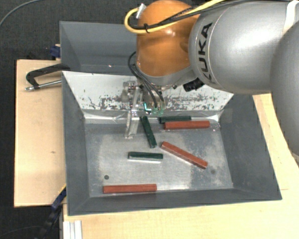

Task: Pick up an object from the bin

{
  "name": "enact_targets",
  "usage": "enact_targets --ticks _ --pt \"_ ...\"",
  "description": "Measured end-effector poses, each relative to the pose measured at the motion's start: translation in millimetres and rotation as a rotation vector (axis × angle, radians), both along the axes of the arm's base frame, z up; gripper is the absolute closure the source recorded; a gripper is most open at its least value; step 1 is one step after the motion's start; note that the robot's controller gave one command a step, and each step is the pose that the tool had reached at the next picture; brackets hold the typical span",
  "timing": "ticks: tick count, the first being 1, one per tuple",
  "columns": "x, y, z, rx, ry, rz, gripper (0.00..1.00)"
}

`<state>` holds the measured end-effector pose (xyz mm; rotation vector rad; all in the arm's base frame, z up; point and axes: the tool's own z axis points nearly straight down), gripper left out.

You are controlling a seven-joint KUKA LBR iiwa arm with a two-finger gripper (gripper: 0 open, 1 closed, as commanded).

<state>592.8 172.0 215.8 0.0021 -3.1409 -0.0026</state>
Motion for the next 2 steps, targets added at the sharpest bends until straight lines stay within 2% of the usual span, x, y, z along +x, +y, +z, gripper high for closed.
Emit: enact_targets --ticks 1,2 --pt "-44.0 -60.7 -98.3 -0.005 0.009 -0.112 0.00" --pt "-58.5 -63.2 -146.1 0.000 0.001 0.547 0.00"
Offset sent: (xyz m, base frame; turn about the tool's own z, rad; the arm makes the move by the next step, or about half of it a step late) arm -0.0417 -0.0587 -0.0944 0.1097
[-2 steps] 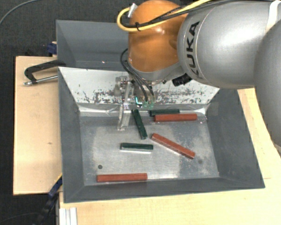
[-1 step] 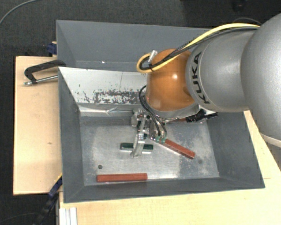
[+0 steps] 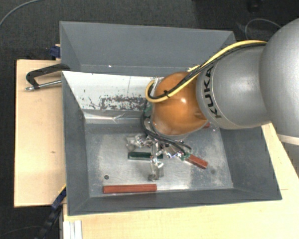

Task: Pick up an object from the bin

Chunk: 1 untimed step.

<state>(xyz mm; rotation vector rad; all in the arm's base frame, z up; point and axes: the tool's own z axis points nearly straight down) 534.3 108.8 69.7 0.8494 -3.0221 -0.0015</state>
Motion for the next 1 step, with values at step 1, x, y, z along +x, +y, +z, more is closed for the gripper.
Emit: enact_targets --ticks 1 --pt "0.7 0.1 1.0 0.001 -0.002 -0.002 1.00"
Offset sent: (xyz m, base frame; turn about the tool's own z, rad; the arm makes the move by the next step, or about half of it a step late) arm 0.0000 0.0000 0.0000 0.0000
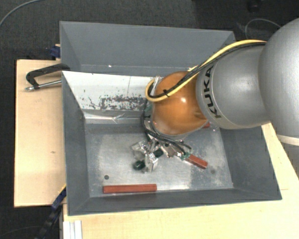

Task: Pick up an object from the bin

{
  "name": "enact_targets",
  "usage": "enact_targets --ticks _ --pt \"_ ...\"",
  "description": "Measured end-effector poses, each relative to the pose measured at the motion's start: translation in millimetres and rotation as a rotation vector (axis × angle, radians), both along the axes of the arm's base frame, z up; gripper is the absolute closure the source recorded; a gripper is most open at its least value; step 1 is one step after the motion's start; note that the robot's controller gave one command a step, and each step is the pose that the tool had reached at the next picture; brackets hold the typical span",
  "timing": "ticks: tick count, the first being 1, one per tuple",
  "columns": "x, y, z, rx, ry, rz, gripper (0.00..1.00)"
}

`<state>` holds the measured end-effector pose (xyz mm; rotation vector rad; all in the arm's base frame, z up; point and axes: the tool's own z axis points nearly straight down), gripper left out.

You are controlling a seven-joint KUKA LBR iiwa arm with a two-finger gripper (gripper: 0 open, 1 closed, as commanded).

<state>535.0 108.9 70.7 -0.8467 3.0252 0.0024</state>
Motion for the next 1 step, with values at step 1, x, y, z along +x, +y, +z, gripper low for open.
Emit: enact_targets --ticks 1 --pt "62.6 27.3 137.1 0.002 -0.017 0.266 1.00"
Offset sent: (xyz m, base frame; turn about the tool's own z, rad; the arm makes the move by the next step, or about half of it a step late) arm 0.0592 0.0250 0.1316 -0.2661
